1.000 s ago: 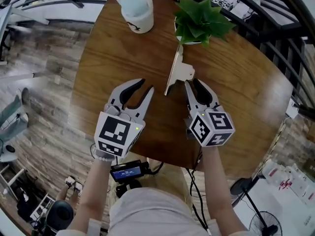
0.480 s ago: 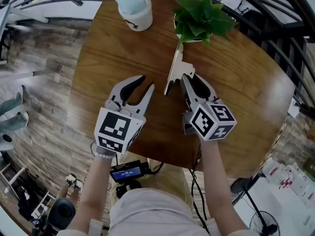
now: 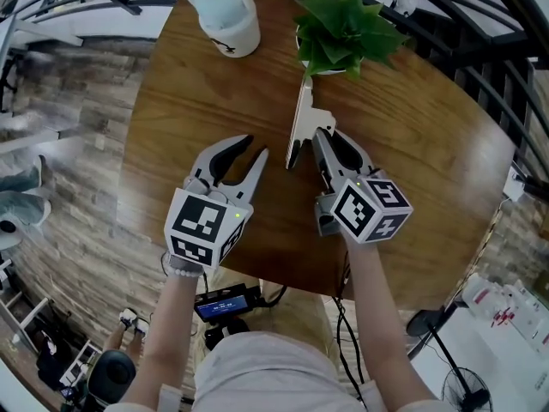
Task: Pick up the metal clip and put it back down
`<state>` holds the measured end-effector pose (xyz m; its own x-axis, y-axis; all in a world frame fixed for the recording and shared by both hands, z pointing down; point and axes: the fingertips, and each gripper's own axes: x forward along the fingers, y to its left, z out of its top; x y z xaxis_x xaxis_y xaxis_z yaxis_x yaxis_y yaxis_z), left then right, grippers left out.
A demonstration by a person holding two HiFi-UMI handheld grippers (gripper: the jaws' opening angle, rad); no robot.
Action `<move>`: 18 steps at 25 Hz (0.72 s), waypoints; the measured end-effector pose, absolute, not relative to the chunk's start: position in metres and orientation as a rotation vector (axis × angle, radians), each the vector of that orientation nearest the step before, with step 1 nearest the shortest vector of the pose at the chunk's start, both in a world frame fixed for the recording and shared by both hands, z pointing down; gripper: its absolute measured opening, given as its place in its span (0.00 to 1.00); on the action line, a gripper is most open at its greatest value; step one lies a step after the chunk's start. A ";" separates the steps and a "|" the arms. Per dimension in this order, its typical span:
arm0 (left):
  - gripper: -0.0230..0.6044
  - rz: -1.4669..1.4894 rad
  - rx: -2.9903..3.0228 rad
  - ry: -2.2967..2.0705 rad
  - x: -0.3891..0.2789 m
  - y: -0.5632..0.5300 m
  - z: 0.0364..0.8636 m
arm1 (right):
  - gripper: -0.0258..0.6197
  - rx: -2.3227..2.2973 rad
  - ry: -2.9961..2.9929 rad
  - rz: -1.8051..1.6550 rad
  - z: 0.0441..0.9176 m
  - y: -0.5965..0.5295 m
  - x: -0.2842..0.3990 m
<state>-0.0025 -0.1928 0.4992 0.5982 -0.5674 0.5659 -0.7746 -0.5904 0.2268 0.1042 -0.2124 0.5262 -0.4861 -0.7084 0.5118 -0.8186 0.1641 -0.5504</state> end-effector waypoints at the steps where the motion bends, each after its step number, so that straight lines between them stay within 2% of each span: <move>1: 0.20 0.611 2.370 -1.063 -0.002 -0.192 0.500 | 0.15 1.518 -2.292 1.240 0.526 -0.213 0.105; 6: 0.20 0.591 2.351 -1.050 -0.001 -0.194 0.503 | 0.11 1.541 -2.305 1.314 0.522 -0.217 0.103; 18: 0.20 0.545 2.306 -0.998 0.007 -0.193 0.508 | 0.09 1.570 -2.307 1.281 0.517 -0.213 0.114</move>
<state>0.0069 -0.1929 0.5083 0.6399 -0.5265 0.5598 -0.7554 -0.5645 0.3326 0.1137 -0.2132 0.5166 -0.4752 -0.7377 0.4796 -0.7969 0.1298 -0.5899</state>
